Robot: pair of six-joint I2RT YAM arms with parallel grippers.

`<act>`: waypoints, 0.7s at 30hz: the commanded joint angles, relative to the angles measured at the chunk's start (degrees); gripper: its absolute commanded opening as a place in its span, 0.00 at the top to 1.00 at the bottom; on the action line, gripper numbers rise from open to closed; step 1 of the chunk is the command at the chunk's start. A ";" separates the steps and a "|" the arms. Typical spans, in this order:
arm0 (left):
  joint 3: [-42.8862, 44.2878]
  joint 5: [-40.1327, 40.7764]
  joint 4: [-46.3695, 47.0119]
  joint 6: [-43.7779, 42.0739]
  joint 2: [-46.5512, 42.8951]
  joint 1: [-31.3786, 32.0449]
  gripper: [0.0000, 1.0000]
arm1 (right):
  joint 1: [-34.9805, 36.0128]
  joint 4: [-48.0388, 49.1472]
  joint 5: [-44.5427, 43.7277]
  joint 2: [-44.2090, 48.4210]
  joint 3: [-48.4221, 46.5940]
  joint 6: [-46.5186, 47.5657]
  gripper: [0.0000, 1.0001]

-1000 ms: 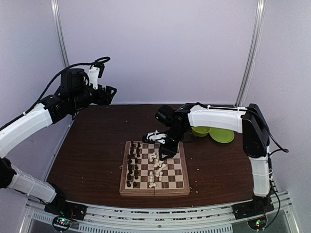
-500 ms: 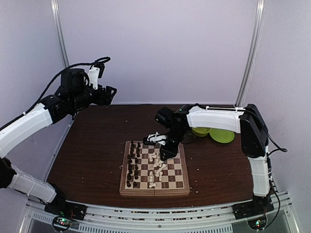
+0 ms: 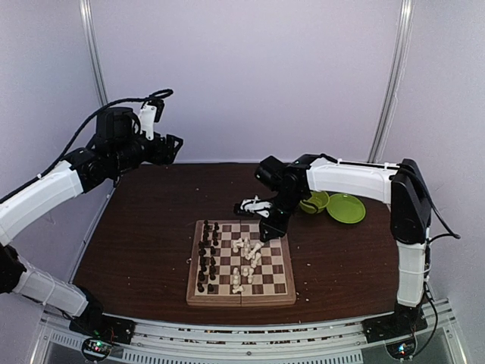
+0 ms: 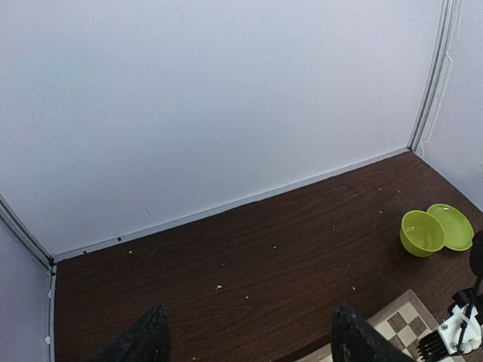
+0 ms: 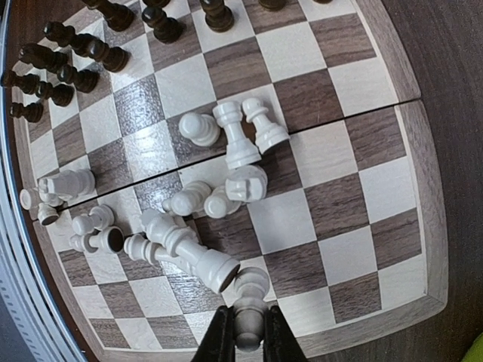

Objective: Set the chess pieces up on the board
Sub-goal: Pick up the chess pile from the chessboard.

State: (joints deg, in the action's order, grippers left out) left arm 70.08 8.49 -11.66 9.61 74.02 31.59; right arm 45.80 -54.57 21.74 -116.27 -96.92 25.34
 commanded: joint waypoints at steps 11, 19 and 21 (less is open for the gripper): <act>2.16 -11.20 2.00 -0.06 4.62 0.58 0.32 | -3.12 2.99 1.38 3.70 6.72 -0.36 1.00; 3.86 -18.97 1.13 -3.08 7.77 2.38 0.36 | -3.14 6.50 1.65 6.84 13.91 -0.12 1.00; 4.72 -21.72 0.56 -3.03 8.62 3.33 0.35 | -3.17 6.99 1.65 7.50 15.16 0.08 1.00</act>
State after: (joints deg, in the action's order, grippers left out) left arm 71.64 -6.15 -11.77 8.36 81.38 33.15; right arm 42.63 -49.54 22.63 -111.50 -84.33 25.30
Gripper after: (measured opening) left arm 0.645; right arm 0.108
